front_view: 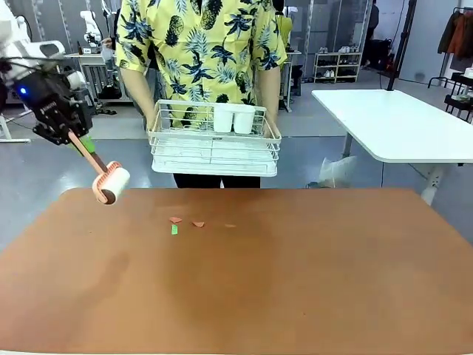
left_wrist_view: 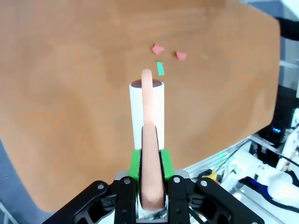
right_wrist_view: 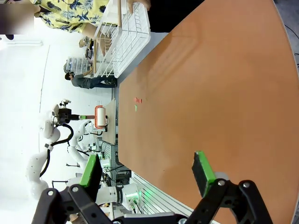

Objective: Clean the table.
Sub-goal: Clean the table with the Lint Roller when the human lifts the Dish drying rack.

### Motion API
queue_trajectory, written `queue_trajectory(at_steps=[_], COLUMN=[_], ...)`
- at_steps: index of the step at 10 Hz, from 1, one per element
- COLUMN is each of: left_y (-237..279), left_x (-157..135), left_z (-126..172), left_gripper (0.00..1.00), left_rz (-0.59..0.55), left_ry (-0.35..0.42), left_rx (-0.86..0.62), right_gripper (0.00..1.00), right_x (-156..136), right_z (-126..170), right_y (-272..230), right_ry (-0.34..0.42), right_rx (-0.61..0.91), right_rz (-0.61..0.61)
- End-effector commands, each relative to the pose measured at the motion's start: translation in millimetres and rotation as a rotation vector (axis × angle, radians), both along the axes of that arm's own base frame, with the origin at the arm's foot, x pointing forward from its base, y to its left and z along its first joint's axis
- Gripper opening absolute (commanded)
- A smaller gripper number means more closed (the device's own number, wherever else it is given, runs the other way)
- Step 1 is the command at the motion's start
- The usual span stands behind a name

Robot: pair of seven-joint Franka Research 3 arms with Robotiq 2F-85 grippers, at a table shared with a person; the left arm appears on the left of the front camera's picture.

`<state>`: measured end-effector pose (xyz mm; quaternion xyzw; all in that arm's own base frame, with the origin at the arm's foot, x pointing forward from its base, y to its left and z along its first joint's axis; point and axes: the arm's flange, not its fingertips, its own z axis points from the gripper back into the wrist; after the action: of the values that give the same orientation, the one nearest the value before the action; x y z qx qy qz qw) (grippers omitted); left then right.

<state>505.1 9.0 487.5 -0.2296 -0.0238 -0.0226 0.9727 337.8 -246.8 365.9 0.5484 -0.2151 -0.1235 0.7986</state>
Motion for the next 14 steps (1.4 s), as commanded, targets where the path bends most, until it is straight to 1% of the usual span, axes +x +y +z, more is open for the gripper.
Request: queue_trajectory(at_steps=[1, 2, 5, 6, 7, 8, 9, 11, 12, 14], left_y=[0, 0, 0, -1, -4, -8, -8, -4, -5, -10], left_x=[1, 0, 0, 4, 12, 23, 30, 40, 43, 43], left_z=[-9, 0, 0, -8, -25, -35, -45, -68, -78, -98], left_gripper=[0.21, 0.21, 0.21, 0.21, 0.21, 0.21, 0.21, 0.21, 0.21, 0.21], left_rz=[0.062, 0.000, 0.000, 0.014, 0.033, 0.015, 0.030, 0.040, 0.068, 0.036], left_ry=[-0.028, 0.000, 0.000, -0.001, -0.010, -0.022, -0.034, 0.019, 0.023, 0.035], left_rx=[-0.065, 0.000, 0.000, -0.015, -0.046, -0.097, -0.084, -0.133, -0.142, -0.168], right_gripper=[1.00, 1.00, 1.00, 1.00, 1.00, 1.00, 1.00, 1.00, 1.00, 1.00], right_x=[0, 0, 0, 0, 0, 0, 0, 0, 0, 0], right_z=[3, 3, 3, 3, 3, 3, 3, 3, 3, 3], right_y=[0, 0, 0, 0, 0, 0, 0, 0, 0, 0], right_ry=[-0.001, -0.001, -0.001, -0.001, -0.001, -0.001, -0.001, -0.001, -0.001, -0.001], right_rx=[0.004, 0.004, 0.004, 0.004, 0.004, 0.004, 0.004, 0.004, 0.004, 0.004], right_rz=[-0.008, -0.008, -0.008, -0.008, -0.008, -0.008, -0.008, -0.008, -0.008, -0.008])
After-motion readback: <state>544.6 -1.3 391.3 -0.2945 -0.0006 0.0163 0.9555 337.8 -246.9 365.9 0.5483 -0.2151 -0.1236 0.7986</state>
